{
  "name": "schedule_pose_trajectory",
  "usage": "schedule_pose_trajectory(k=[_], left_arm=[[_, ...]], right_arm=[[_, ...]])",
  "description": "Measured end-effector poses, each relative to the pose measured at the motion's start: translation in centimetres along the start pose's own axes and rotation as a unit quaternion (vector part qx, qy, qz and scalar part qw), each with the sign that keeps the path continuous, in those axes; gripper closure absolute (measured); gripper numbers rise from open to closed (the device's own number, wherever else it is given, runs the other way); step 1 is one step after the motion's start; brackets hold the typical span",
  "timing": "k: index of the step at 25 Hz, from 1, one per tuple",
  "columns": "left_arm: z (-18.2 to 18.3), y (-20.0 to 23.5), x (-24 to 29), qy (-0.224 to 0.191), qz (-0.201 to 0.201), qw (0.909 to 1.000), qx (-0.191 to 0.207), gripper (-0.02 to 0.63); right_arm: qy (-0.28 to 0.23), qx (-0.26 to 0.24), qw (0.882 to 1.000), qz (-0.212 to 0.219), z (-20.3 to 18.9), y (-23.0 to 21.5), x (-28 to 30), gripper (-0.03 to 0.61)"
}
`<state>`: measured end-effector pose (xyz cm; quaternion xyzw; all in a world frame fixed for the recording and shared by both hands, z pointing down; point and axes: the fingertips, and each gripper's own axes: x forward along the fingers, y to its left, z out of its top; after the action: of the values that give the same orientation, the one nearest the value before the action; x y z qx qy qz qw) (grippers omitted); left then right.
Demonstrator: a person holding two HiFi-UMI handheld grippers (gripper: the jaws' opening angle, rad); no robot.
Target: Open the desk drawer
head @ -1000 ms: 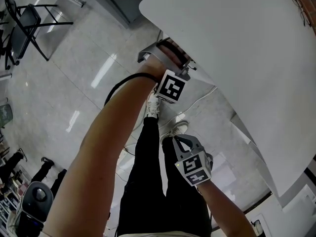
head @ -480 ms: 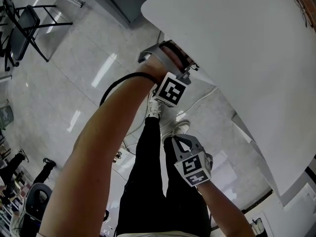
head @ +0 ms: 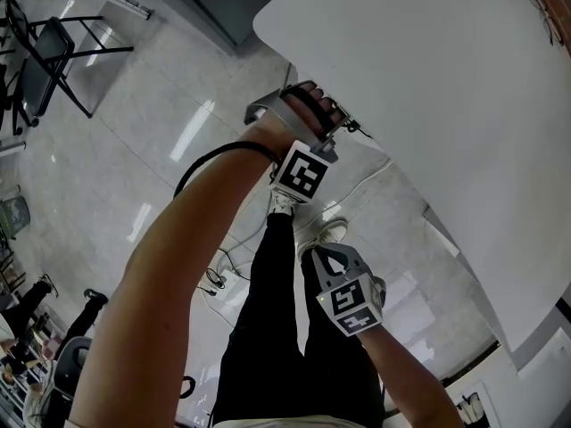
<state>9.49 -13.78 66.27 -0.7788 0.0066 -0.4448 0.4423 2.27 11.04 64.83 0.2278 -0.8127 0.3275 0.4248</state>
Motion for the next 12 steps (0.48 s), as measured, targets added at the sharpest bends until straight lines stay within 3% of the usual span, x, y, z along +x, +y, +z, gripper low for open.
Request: schedule_pose_trajectory(k=[5, 12], left_arm=[[-0.1, -0.3, -0.5, 0.004, -0.004, 0.9999, 0.012, 0.601], [0.2, -1.5, -1.9, -0.005, -0.005, 1.0, -0.002, 0.601]], right_arm=[[0.0, -0.007, 1.0, 0.005, 0.3, 0.6, 0.3, 0.563], [-0.001, -0.017, 1.0, 0.01, 1.0, 1.1, 0.5, 0.563]])
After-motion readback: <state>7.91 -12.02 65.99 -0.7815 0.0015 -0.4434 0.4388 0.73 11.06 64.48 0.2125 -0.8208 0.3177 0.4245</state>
